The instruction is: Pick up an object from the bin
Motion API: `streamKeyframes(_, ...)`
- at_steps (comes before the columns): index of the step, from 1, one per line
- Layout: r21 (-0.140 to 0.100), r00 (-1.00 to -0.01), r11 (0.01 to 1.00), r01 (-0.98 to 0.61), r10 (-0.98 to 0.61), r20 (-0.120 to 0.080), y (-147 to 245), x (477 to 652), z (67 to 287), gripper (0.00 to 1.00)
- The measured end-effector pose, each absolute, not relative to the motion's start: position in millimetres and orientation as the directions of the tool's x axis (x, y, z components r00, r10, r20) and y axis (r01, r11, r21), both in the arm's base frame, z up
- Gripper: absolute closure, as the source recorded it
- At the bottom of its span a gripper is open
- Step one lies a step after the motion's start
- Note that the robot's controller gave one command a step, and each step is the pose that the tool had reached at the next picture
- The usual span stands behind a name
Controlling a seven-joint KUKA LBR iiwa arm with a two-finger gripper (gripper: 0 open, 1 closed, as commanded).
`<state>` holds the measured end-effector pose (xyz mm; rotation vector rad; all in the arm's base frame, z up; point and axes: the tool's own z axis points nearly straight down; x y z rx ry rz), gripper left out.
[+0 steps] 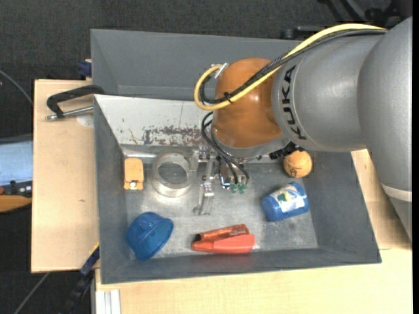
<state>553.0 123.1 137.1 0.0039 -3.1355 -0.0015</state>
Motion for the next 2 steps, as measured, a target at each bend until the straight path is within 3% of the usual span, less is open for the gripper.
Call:
streamKeyframes(1,0.002,-1.0,1.0,-0.001,-0.001,-0.002,123,554.5,142,0.0)
streamKeyframes(2,0.003,-0.996,0.996,-0.089,-0.089,0.004,124,570.1,70,1.0)
